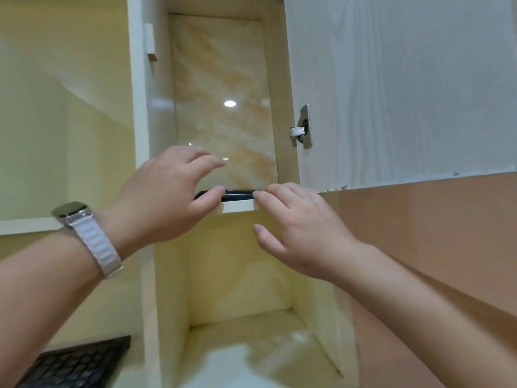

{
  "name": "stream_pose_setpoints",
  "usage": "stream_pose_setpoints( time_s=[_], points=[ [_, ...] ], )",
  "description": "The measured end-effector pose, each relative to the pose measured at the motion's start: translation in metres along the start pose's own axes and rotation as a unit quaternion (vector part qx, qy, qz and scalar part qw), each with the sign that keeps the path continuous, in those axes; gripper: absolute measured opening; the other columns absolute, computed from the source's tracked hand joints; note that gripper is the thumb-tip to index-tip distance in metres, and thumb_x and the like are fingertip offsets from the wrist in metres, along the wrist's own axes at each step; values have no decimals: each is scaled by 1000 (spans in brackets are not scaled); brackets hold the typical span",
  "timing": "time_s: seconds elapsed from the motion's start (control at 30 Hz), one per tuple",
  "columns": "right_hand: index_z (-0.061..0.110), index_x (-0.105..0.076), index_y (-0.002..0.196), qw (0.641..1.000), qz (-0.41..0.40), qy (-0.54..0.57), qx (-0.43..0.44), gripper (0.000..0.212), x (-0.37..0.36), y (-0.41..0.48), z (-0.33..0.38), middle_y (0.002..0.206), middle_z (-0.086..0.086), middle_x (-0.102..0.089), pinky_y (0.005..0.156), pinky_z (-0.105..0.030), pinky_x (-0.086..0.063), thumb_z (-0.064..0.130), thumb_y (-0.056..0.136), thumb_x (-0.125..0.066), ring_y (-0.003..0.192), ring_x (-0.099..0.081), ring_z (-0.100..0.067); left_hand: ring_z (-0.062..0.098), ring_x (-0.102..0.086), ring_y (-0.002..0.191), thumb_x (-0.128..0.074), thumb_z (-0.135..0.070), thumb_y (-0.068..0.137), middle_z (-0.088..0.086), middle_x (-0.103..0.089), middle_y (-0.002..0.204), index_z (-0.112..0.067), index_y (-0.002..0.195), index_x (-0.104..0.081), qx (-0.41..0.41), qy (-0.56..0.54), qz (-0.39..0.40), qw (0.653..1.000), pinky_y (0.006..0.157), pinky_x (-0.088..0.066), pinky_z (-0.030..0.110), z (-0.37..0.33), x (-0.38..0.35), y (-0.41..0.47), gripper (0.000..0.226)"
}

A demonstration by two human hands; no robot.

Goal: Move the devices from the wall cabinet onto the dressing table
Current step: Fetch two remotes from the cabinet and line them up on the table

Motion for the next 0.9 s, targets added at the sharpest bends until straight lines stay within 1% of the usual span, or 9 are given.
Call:
stream_pose_setpoints(
  time_s=[0.07,0.17,0.27,0.37,0.43,0.53,0.63,0.77,0.9],
  points=[
    [8,-61,121,1000,-8,15,-1,50,-8,1,-2,110,-6,-65,95,-41,-42,42,88,-45,102,-59,-29,20,-46,125,-45,-53,89,-5,-55,133,-31,132,-53,20,22,36,999,98,-44,43,8,-2,27,49],
    [7,-59,123,999,-38,32,-4,50,-17,-2,-3,115,-8,-62,104,-43,-34,41,88,-51,108,-55,-29,22,-45,127,-51,-50,91,-3,-51,138,-34,136,-47,13,74,138,988,100,-42,40,9,-16,62,48],
    [5,-62,117,996,-74,48,-10,47,-20,-2,-1,110,-9,-62,96,-42,-36,40,86,-55,101,-55,-31,25,-47,126,-54,-48,93,0,-50,140,-32,139,-45,14,115,219,969,96,-42,35,11,-33,88,50],
    [5,-64,114,994,-88,58,-15,46,-20,-1,-1,105,-8,-62,94,-41,-35,40,85,-55,97,-55,-31,26,-54,116,-57,-45,92,4,-56,133,-28,140,-44,29,151,303,940,90,-44,32,19,-58,108,53],
    [5,-64,113,994,-84,66,-15,47,-20,-2,-1,104,-8,-62,94,-40,-35,41,84,-55,97,-55,-31,26,-57,112,-59,-49,89,4,-59,131,-27,141,-42,38,166,371,913,95,-46,35,25,-78,116,58],
    [6,-63,113,994,-65,80,-21,47,-17,-1,-1,103,-8,-61,94,-41,-37,42,84,-52,96,-55,-31,25,-53,121,-58,-59,87,2,-53,140,-25,144,-39,62,178,445,876,102,-43,37,33,-100,124,70],
    [7,-62,112,994,-52,88,-24,46,-16,-1,0,102,-7,-60,94,-42,-37,43,85,-51,96,-55,-31,24,-53,121,-51,-68,86,2,-55,138,-19,145,-41,77,194,485,849,105,-41,40,41,-112,127,77],
    [8,-62,111,994,-47,97,-27,45,-16,-1,1,101,-5,-60,94,-41,-37,42,84,-51,97,-56,-30,23,-53,117,-48,-72,85,2,-56,134,-19,139,-49,108,151,484,855,104,-41,37,48,-121,130,76],
    [7,-61,113,993,-44,103,-25,46,-18,-2,0,104,-5,-60,97,-41,-36,40,83,-52,99,-56,-29,24,-54,117,-43,-82,78,0,-58,133,-18,133,-54,120,135,505,844,105,-41,42,49,-132,125,85]
  ],
)
Point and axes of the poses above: each hand's wrist, its own y-axis towards the middle knuckle, its own x-axis out of the back of the hand, z = x × y, the point moved 4 cm from there along y, towards the middle knuckle
